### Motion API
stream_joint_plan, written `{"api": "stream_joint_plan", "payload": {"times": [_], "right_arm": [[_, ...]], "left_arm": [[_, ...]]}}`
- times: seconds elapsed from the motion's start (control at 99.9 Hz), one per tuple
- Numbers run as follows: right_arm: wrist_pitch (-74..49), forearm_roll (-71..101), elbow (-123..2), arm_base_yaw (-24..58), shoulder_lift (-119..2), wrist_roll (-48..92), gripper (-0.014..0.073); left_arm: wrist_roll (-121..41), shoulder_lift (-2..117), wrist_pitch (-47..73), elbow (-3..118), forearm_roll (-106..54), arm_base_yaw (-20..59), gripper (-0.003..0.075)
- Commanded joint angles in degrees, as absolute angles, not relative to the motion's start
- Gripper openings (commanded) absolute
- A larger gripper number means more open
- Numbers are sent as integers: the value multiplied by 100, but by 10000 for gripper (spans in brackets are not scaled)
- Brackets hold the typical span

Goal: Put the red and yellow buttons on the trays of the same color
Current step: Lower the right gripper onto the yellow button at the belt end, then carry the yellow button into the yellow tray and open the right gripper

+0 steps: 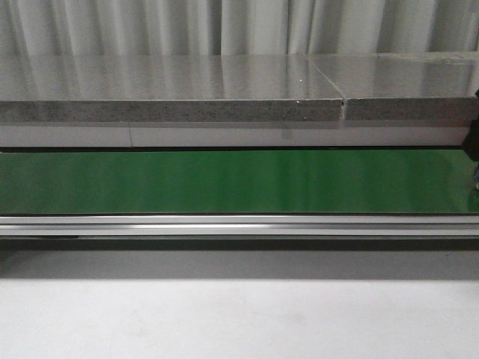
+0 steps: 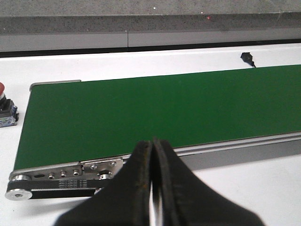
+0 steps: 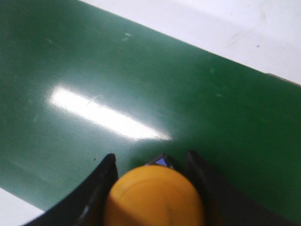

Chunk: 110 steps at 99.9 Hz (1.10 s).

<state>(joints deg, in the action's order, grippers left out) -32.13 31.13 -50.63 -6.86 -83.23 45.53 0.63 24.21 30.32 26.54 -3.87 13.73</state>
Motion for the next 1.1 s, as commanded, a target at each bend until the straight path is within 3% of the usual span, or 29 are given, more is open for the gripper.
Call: {"api": "stream_joint_plan", "payload": {"times": [0.0,0.28,0.781,1.091], "right_arm": [[-3057,3304,-5234,-685,-8117,4547,137],[-3170,3299,-5234,-997,-7420,4086,111],[-3553,3253,-5214,-3879,-6515,2731,111],[-3353,2562,-5215,-4378,-6515,1906,111]], "left_arm": [[128,2442,2610,2804,-455,1421,-19],[128,2442,2610,2804,-455,1421,-19],[128,2442,2610,2804,-455,1421,-19],[128,2442,2610,2804,-455,1421,-19]]}}
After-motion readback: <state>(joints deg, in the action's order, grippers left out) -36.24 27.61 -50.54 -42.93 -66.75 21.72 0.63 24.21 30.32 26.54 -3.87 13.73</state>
